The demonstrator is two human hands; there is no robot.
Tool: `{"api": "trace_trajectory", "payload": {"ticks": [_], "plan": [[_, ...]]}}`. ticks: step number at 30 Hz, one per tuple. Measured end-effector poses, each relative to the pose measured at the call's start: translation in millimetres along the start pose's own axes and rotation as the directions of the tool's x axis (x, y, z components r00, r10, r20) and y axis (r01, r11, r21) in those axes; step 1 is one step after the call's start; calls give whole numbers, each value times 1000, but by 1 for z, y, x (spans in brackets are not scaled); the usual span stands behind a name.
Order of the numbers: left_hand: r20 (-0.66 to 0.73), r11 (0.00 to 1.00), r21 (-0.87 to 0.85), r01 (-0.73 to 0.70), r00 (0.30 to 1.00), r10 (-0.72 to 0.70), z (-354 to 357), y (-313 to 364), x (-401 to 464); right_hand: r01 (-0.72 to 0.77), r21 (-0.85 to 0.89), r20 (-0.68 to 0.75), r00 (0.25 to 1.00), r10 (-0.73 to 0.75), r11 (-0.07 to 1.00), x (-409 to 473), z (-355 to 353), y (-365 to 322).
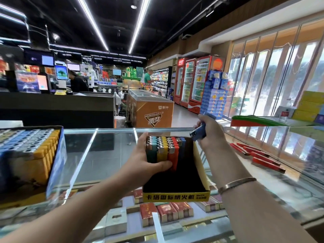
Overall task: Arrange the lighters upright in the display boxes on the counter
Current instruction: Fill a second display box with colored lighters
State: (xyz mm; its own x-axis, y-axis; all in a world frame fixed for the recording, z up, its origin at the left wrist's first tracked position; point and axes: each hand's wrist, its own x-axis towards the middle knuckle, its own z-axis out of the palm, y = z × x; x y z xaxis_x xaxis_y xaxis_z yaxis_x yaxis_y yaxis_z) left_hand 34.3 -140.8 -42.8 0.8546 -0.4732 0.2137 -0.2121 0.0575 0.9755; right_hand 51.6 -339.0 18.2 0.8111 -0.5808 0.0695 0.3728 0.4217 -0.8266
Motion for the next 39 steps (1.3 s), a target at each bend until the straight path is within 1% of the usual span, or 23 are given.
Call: {"api": "trace_trajectory", "payload": {"ticks": [5, 7, 8, 10, 13, 14, 15, 16, 17, 18, 19, 22, 25, 27, 28, 29, 30, 31, 32, 34, 36, 37, 39], "plan": [[-28, 970, 241, 25, 999, -18, -4, 10, -4, 60, 82, 140, 988, -71, 995, -31, 14, -2], [-49, 899, 438, 22, 999, -1, -7, 13, -7, 79, 89, 195, 976, -96, 993, -39, 15, -4], [-76, 832, 555, -2, 996, 53, -8, 14, -9, 91, 75, 220, 970, -105, 993, -43, 15, -4], [-90, 689, 712, -132, 957, 276, -6, 18, -14, 103, 35, 254, 961, -109, 994, -50, 19, -1], [7, 496, 792, -357, 816, 578, 0, 30, -21, 101, -8, 297, 950, -94, 995, -61, 28, 6], [55, 386, 833, -397, 752, 657, 1, 34, -21, 94, -12, 323, 942, -85, 995, -64, 31, 8], [128, 242, 872, -425, 675, 726, 0, 36, -21, 85, -11, 354, 932, -76, 996, -67, 33, 9], [214, 106, 887, -450, 603, 769, -2, 38, -21, 75, -14, 385, 921, -64, 997, -70, 35, 11], [293, 4, 879, -477, 547, 784, -3, 39, -21, 63, -23, 415, 909, -48, 998, -73, 37, 11], [350, -59, 861, -504, 505, 789, -4, 40, -21, 44, -38, 446, 895, -22, 998, -74, 37, 10], [381, -88, 844, -529, 476, 793, -5, 41, -22, 21, -57, 475, 880, 8, 998, -75, 38, 9], [373, -91, 826, -556, 420, 828, -3, 44, -23, -23, -131, 564, 820, 94, 991, -74, 34, 4], [275, 10, 816, -578, 404, 872, 3, 49, -26, 13, -172, 587, 805, 92, 985, -71, 28, -1], [196, 118, 788, -604, 429, 882, 6, 51, -28, 68, -113, 564, 826, 7, 991, -63, 21, -3], [169, 160, 779, -606, 448, 878, 7, 52, -28, 127, -117, 516, 855, -49, 985, -58, 17, -4], [150, 190, 775, -602, 468, 871, 7, 51, -28, 214, -193, 435, 893, -113, 958, -52, 13, -4], [133, 220, 772, -597, 489, 862, 7, 50, -27, 288, -326, 343, 924, -172, 900, -45, 9, -3], [113, 254, 764, -593, 511, 852, 7, 49, -27, 317, -452, 260, 941, -217, 834, -39, 5, -2], [90, 290, 755, -589, 531, 842, 7, 48, -26, 302, -532, 199, 953, -230, 791, -35, 2, 0], [42, 356, 729, -584, 558, 829, 7, 46, -25, 206, -600, 140, 978, -152, 773, -31, 0, 5], [-16, 434, 684, -586, 583, 812, 7, 47, -24, 106, -570, 160, 987, -17, 815, -30, 0, 10], [-52, 481, 656, -581, 601, 798, 7, 47, -23, 83, -549, 189, 982, 27, 832, -30, 0, 12], [-121, 566, 597, -568, 634, 764, 8, 48, -21, 113, -561, 236, 971, 28, 820, -30, 1, 15]]}}
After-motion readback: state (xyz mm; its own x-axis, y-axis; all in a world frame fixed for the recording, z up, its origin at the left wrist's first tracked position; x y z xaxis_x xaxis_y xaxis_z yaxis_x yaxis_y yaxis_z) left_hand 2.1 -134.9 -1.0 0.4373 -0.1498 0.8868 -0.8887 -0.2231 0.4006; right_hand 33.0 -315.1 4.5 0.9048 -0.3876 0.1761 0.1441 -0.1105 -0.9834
